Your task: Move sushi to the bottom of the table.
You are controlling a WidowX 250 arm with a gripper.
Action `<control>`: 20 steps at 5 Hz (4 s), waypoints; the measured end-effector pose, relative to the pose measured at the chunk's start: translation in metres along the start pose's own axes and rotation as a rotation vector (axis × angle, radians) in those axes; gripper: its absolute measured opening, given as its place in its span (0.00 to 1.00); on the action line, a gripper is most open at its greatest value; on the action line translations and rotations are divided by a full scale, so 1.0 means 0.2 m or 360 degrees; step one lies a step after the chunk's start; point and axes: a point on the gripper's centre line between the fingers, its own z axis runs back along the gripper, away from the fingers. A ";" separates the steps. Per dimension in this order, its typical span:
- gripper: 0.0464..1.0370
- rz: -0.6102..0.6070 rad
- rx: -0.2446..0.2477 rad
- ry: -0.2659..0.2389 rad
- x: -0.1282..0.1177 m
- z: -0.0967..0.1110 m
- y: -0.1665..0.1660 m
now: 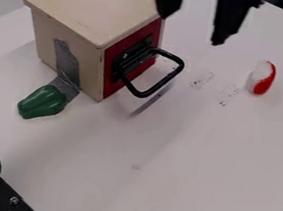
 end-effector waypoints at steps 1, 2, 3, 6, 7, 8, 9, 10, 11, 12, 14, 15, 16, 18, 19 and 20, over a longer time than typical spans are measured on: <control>0.96 0.0023 -0.0012 -0.0026 0.21 -0.22 -0.02; 0.96 0.0093 0.0007 -0.0110 0.44 -0.42 -0.02; 0.96 0.0165 0.0018 -0.0164 0.66 -0.62 -0.03; 0.96 0.0201 -0.0019 -0.0174 1.21 -0.99 -0.04; 0.96 0.0209 -0.0015 -0.0145 1.20 -1.02 -0.04; 0.96 0.0235 -0.0025 -0.0114 1.16 -1.02 -0.05; 0.96 0.0252 -0.0010 -0.0069 1.12 -0.98 -0.05; 0.96 0.0247 0.0008 -0.0104 1.07 -0.82 -0.06; 0.96 0.0230 0.0021 -0.0061 0.97 -0.81 -0.08; 0.96 0.0186 0.0060 0.0074 0.84 -0.94 -0.11; 0.93 0.0192 0.0052 0.0090 0.80 -1.02 -0.13; 0.65 0.0203 0.0050 0.0071 0.81 -1.01 -0.13; 0.53 0.0210 0.0074 0.0068 0.81 -1.01 -0.12; 0.53 0.0143 0.0048 0.0039 0.81 -0.78 -0.10; 0.53 0.0119 0.0058 -0.0108 0.80 -0.45 0.00; 0.53 0.0178 0.0055 -0.0138 0.67 -0.22 0.18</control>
